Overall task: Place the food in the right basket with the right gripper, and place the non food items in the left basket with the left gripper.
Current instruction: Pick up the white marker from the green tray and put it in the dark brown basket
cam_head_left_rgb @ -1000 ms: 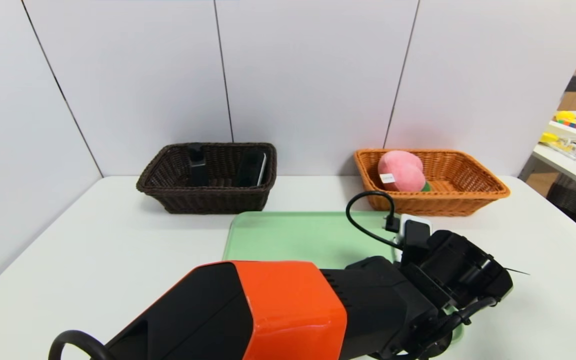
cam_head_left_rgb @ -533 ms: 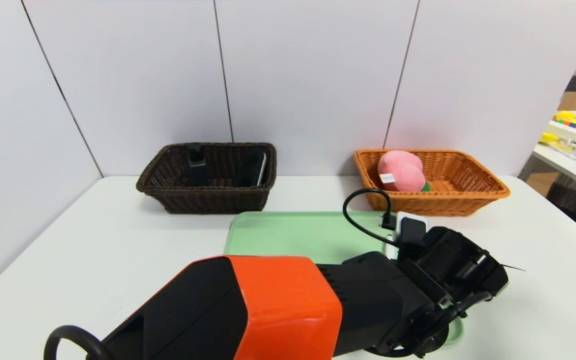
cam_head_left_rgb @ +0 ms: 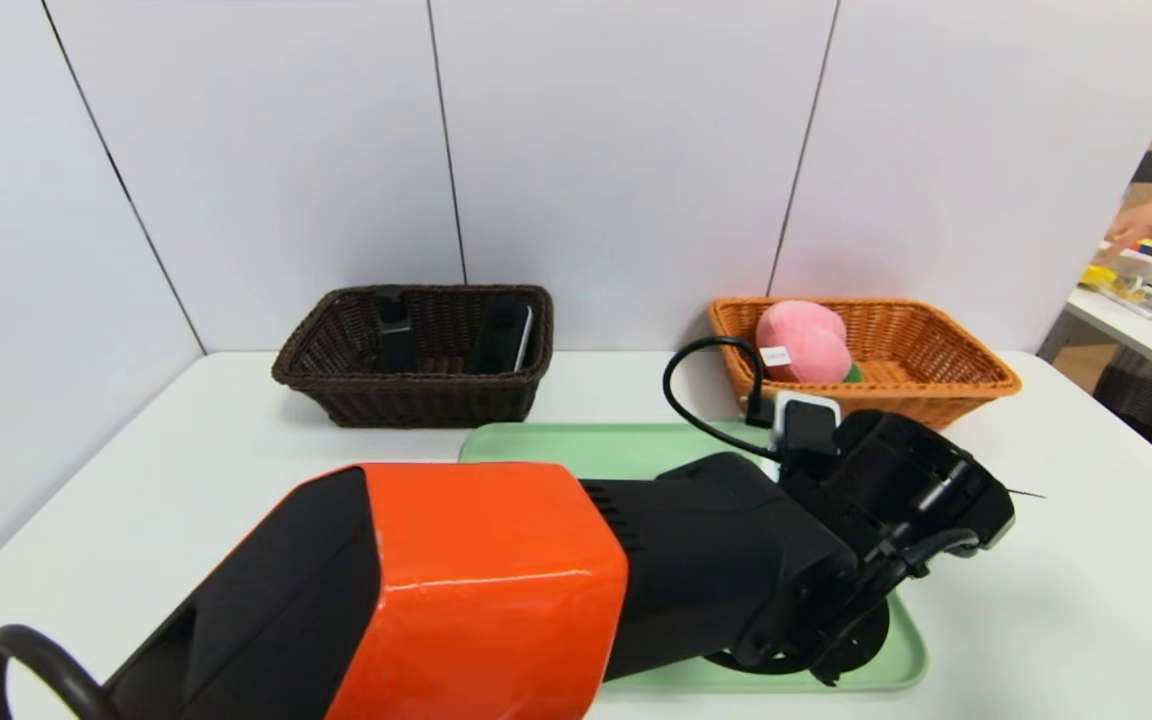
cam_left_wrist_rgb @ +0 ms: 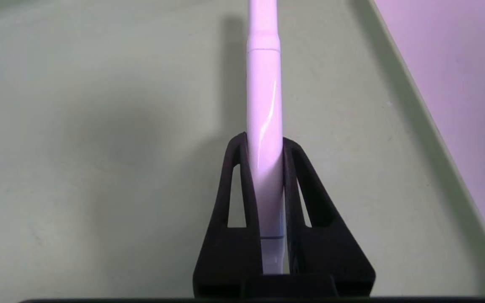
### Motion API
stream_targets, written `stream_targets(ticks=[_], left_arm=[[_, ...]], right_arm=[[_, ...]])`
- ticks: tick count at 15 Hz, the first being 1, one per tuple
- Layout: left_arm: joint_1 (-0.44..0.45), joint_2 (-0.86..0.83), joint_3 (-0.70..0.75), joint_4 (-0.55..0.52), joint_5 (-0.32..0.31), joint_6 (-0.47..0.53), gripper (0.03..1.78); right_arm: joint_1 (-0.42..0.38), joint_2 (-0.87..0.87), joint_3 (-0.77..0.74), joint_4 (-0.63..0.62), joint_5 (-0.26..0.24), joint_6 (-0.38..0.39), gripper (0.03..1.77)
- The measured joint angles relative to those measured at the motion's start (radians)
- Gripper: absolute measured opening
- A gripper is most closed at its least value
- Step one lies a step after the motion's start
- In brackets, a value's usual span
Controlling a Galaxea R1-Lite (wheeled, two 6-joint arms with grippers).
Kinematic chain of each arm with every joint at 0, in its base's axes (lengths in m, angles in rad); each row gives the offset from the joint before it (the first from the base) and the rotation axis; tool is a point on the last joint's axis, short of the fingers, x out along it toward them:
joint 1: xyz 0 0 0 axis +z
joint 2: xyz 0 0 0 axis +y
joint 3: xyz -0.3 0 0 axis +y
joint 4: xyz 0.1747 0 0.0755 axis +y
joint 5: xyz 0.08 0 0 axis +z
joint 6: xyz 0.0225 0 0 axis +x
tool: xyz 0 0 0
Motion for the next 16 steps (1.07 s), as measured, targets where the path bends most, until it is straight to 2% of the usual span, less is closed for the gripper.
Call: stream_targets(ticks=[2, 6, 10, 12, 16], left_arm=[[0.000, -0.061, 0.003, 0.106, -0.005, -0.027, 0.21], [0.021, -0.227, 0.016, 0.305, -0.060, -0.044, 0.21], [0.059, -0.382, 0.017, 0.328, -0.055, -0.014, 0.21], [0.129, -0.440, 0.017, 0.329, -0.052, 0.006, 0.21], [0.353, -0.512, 0.038, 0.330, -0.079, 0.099, 0.21]], right_arm=[[-0.001, -0.004, 0.001, 0.001, 0.000, 0.000, 1.70], [0.000, -0.013, 0.009, 0.003, 0.011, 0.000, 1.70], [0.005, -0.020, 0.011, 0.006, 0.018, 0.000, 1.70], [0.010, -0.024, 0.011, 0.007, 0.023, 0.000, 1.70], [0.017, -0.035, 0.012, 0.010, 0.021, -0.001, 1.70]])
